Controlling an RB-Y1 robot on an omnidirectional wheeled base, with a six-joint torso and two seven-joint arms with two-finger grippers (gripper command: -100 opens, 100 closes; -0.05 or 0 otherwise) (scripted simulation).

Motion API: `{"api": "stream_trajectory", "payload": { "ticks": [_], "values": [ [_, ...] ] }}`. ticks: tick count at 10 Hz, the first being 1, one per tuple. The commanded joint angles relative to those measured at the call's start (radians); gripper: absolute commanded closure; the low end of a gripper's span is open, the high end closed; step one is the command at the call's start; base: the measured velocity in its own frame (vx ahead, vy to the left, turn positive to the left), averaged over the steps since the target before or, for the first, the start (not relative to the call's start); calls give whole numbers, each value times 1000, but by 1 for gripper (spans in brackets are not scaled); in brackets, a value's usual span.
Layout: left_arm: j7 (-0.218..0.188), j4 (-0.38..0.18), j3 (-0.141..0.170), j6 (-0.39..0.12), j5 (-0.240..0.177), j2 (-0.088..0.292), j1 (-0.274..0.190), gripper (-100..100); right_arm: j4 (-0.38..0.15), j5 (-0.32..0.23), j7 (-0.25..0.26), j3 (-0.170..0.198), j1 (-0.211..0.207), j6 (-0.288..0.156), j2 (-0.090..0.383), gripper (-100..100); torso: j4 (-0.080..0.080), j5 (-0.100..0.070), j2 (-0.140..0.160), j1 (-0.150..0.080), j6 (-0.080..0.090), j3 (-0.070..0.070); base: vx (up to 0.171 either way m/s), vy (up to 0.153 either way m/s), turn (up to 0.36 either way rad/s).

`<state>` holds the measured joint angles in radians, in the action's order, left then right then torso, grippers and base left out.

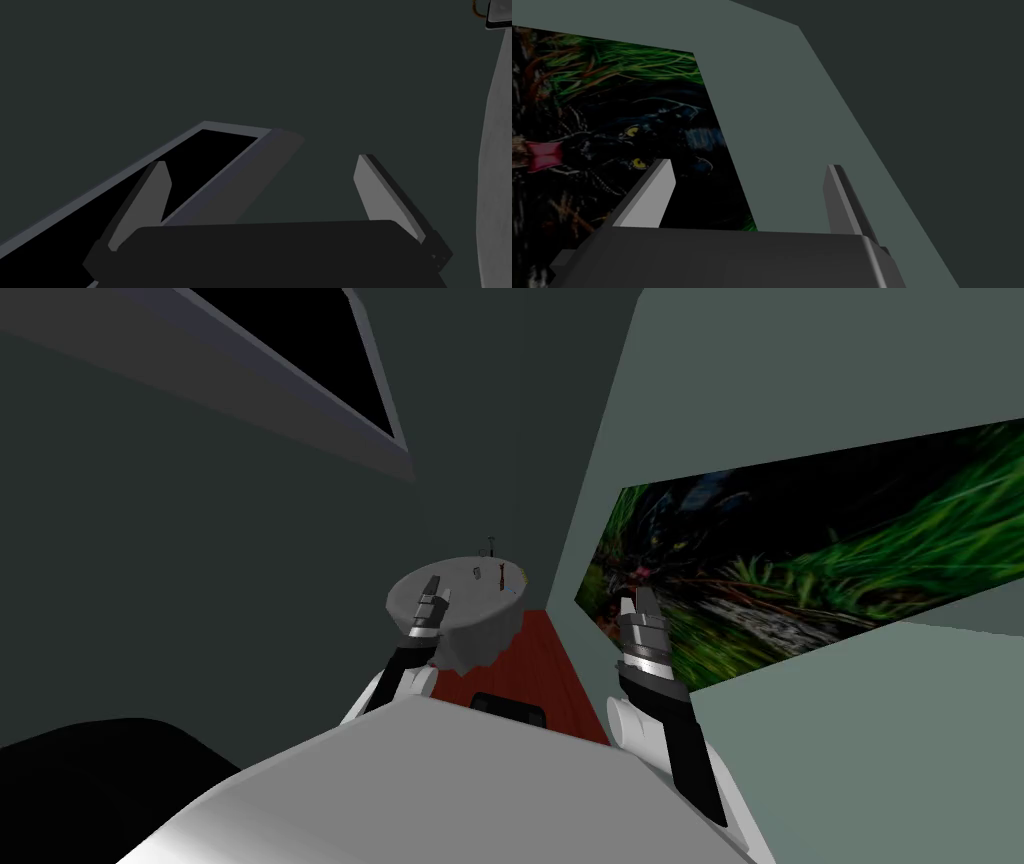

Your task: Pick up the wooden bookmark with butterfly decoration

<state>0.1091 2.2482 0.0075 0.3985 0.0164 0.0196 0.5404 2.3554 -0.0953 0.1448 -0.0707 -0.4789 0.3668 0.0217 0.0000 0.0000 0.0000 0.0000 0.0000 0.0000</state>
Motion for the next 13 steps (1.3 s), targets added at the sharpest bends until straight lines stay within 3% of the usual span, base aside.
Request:
{"api": "stream_trajectory", "payload": {
  "ticks": [1,6,7,8,10,11,12,13],
  "values": [
    [-3,-29,12,9,-20,38,-27,-100,0,0,0,0,0,0,0,0,0,0,0,0,0,0,-21,-51,-76],
    [-17,-162,71,54,-113,94,-156,-100,0,0,0,0,0,0,0,0,1,-2,3,-10,0,2,-44,-141,-101],
    [-21,-192,88,67,-139,101,-187,-100,0,0,0,0,0,0,0,0,1,-2,3,-10,0,2,-54,-186,-145],
    [-21,-198,88,67,-139,101,-192,-100,0,0,0,0,0,0,0,0,1,-3,3,-12,0,2,-24,-131,-34],
    [-30,-264,127,96,-199,111,-262,-100,0,0,0,0,0,0,0,0,0,-2,2,-8,0,1,-39,-133,-124],
    [-30,-280,127,96,-199,111,-271,-100,0,0,0,0,0,0,0,0,1,-2,3,-10,0,2,-26,-129,-67],
    [-34,-319,149,112,-232,115,-314,-100,0,0,0,0,0,0,0,0,1,-2,2,-9,0,1,-21,-140,-123],
    [-34,-324,149,112,-232,115,-315,-100,0,0,0,0,0,0,0,0,0,-2,2,-9,0,1,-12,-107,-49]
  ]
}}
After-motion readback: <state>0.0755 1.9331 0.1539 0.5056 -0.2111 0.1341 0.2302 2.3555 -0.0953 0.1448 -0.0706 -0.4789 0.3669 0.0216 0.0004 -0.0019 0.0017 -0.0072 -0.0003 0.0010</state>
